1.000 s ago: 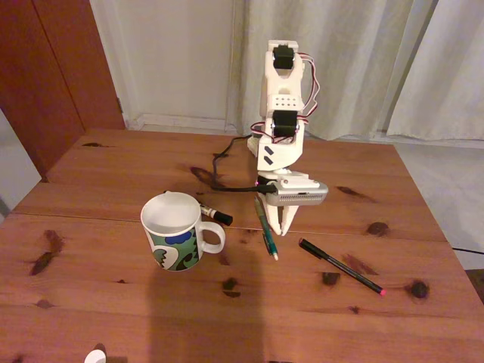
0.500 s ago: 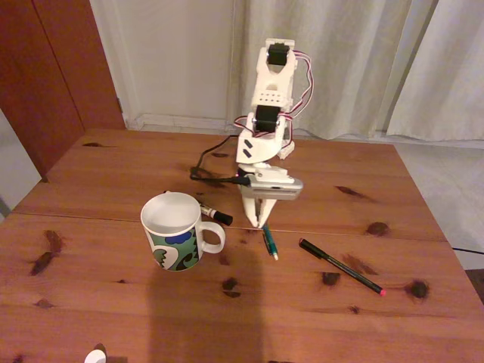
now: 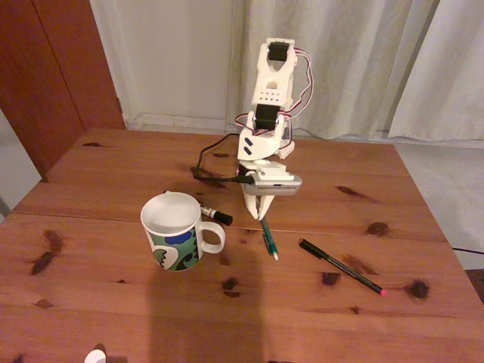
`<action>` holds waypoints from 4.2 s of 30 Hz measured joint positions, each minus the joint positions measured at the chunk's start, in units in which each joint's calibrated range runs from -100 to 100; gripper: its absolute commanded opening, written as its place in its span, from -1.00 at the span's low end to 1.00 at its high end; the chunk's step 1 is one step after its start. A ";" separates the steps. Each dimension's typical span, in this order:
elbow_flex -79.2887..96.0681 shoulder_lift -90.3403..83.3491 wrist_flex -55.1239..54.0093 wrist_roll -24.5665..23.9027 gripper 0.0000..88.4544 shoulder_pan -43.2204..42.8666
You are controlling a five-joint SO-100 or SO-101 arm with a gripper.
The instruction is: Clean up the desk and place the pens and markers into the cup
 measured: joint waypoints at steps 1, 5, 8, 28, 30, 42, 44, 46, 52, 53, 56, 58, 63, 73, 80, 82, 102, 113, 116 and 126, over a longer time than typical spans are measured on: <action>0.51 -0.42 0.00 0.00 -0.98 -0.15; 0.93 -0.59 0.00 0.00 -0.98 -2.64; 0.93 -0.59 0.00 0.00 -0.98 -2.71; 1.10 -0.59 -0.08 0.24 -0.71 -2.79; 2.21 -0.76 -0.17 0.24 -0.71 -2.86; 4.16 -0.76 -0.17 0.29 -0.71 -5.57; 4.16 -0.76 -0.17 0.29 -0.71 -5.57; 4.16 -0.76 -0.17 0.29 -0.71 -5.35; 4.16 -0.76 -0.17 0.29 -0.71 -5.21; 4.16 -0.76 -0.17 0.39 -0.71 -4.99; 4.16 -0.76 -0.17 0.49 -0.71 -3.96; 4.16 -0.76 -0.17 0.49 -0.71 -3.59; 4.16 1.44 -0.17 0.54 -0.71 -3.96; 2.89 2.46 -0.17 0.34 -0.71 -3.67; 2.89 2.46 -0.17 0.34 -0.71 -3.67; 2.89 2.46 -0.17 0.34 -0.71 -3.67; 1.95 5.25 -2.24 0.29 -0.92 -3.30; 2.04 5.59 -3.57 0.29 -0.98 -2.27; 2.04 5.59 -3.57 0.29 -0.98 -2.27; 2.12 0.08 -7.13 0.29 -0.98 -1.91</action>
